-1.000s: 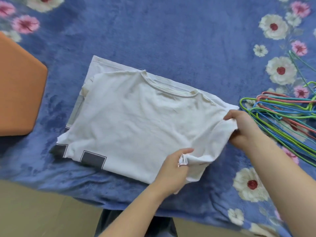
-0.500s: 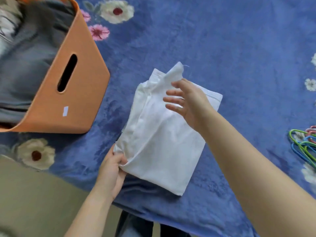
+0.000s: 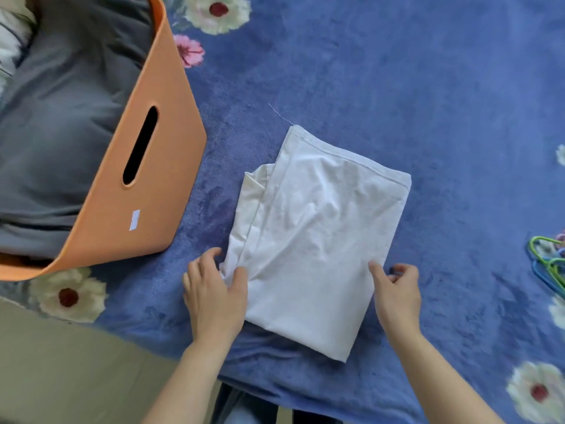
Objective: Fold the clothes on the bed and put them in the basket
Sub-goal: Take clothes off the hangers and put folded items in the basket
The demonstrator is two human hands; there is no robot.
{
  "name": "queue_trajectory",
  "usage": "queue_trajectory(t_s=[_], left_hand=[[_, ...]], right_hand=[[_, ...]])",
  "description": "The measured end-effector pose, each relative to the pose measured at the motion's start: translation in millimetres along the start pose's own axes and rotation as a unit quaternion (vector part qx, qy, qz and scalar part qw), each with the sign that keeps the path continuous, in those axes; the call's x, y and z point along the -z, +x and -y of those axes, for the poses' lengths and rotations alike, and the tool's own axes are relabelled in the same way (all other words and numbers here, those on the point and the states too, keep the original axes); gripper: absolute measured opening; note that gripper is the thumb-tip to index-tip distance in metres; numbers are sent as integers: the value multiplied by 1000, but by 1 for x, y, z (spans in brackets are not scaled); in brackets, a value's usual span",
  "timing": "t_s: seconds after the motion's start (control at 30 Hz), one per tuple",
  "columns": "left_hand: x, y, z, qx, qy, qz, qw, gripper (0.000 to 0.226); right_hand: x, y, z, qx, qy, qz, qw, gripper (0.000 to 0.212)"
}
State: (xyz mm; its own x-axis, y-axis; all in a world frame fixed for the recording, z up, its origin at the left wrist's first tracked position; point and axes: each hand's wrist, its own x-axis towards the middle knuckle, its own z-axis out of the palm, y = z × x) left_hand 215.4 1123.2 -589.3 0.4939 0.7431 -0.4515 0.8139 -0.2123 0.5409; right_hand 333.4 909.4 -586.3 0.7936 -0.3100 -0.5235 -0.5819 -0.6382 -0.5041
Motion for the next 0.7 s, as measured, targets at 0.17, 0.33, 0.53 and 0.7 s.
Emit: queue_trajectory(t_s=[0.17,0.33,0.53,0.7], left_hand=[[-5,23,-9,18,44,98,994,48],[-3,19,-14,38,-40,121,991,44],[-7,-36,25,106,-35,171,979,48],[0,-32,19,153,-69,209,963,15]], right_hand=[[-16,-17,-23,-9,-4,83,996,36],[-7,-21,-43,-17,77,96,992,49],[30,-34,-82,-47,32,167,984,50],[53,-32,-93,-148,63,312,936,31]])
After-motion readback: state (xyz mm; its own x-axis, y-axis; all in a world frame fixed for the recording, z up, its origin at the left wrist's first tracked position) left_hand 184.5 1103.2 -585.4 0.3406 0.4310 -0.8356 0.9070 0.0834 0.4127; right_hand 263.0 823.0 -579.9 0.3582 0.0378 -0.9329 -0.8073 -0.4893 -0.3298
